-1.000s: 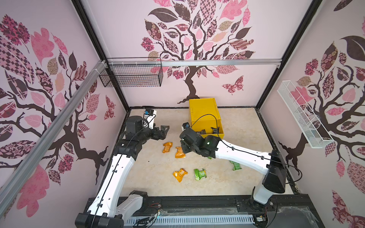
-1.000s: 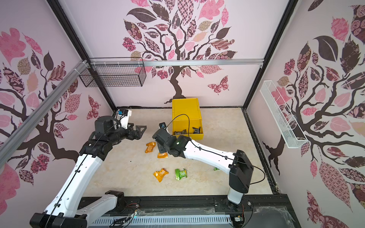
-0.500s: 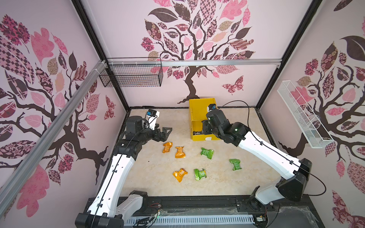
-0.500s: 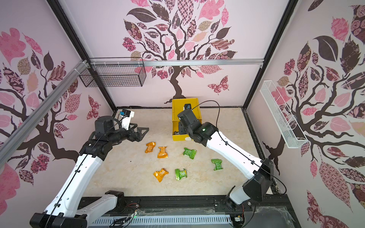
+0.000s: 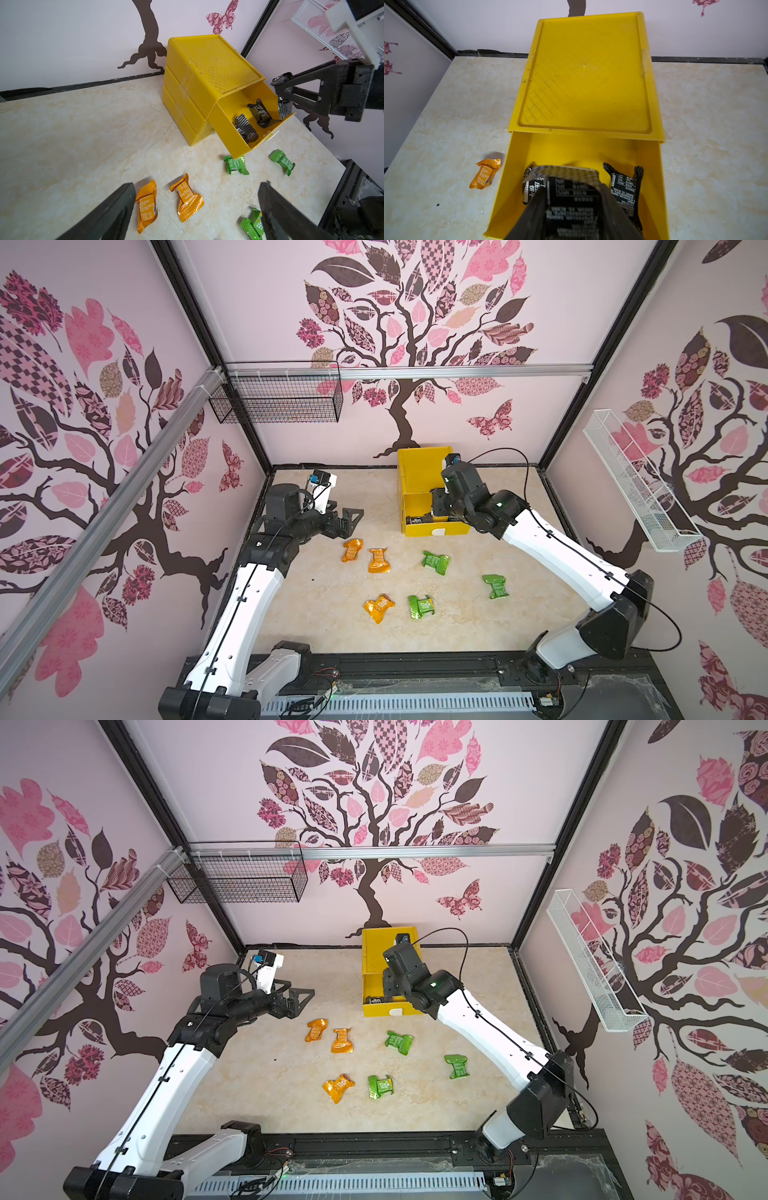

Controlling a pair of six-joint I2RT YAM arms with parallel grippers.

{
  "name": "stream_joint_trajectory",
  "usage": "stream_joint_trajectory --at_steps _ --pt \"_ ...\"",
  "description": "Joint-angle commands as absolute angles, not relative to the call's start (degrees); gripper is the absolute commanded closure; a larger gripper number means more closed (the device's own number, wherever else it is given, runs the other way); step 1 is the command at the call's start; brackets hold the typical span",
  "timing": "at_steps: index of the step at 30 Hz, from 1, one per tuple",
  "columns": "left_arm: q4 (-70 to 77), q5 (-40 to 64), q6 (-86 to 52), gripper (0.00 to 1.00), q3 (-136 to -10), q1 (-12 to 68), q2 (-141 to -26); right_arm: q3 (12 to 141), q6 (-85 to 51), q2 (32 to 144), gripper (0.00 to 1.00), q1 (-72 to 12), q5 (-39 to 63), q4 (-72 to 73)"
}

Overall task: Place the cookies into the drawer by color
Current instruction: Place the cookie in the drawer.

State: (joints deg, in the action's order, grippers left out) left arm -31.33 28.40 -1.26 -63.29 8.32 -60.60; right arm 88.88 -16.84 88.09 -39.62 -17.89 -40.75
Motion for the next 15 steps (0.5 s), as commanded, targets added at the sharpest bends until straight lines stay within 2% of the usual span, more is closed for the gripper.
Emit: stream_joint_trajectory --at_steps 1,8,15 --pt "-30.90 29.26 -1.32 0.03 -63.88 8.68 -60.65 91.20 -16.62 90.32 0.50 -39.53 -17.23 -40.43" --pt "-31.13 28.58 -1.23 0.02 -64.30 9.25 -61.00 91.14 -15.94 89.94 0.40 -39.39 -18.47 -40.83" --pt "-30.79 27.37 -1.38 0.03 -64.94 10.40 -61.79 88.57 -16.40 85.26 0.38 -39.43 -18.42 -41.66"
